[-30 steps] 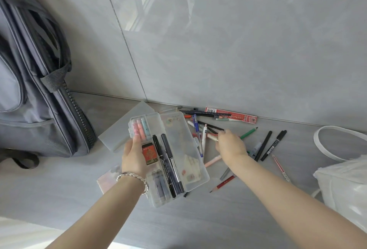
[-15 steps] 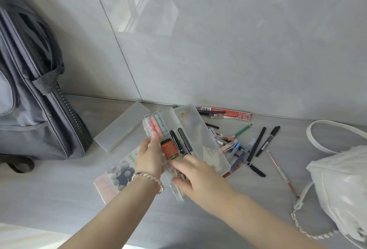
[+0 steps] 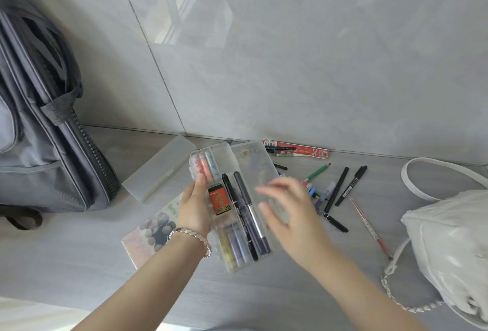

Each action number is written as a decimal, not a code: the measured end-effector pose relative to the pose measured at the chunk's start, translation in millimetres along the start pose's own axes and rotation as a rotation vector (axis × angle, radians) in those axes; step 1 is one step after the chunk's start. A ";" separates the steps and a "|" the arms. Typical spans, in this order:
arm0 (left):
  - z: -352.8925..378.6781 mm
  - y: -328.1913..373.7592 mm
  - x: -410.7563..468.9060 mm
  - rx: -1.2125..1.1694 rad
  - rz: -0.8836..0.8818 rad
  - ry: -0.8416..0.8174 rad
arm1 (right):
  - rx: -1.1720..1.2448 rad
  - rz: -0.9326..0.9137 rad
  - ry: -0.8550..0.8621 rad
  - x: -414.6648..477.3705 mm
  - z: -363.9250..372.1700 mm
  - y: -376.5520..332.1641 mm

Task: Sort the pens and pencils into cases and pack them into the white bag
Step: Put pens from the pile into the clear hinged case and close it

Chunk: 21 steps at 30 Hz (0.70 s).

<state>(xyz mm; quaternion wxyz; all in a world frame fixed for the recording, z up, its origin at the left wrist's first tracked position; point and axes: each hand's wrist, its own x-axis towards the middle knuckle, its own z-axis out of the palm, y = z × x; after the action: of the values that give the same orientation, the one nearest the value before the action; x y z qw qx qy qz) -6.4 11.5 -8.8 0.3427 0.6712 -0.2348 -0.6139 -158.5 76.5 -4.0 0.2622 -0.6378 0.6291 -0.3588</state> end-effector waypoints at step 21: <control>10.8 -6.2 -14.0 0.261 0.212 -0.191 | 0.334 0.453 -0.212 -13.9 14.1 -21.9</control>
<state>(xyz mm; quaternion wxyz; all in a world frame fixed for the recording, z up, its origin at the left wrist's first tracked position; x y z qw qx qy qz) -19.6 24.1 -4.2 0.2917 0.6200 -0.4132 -0.5998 -133.3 90.2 2.9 0.5011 -0.4630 0.6567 -0.3213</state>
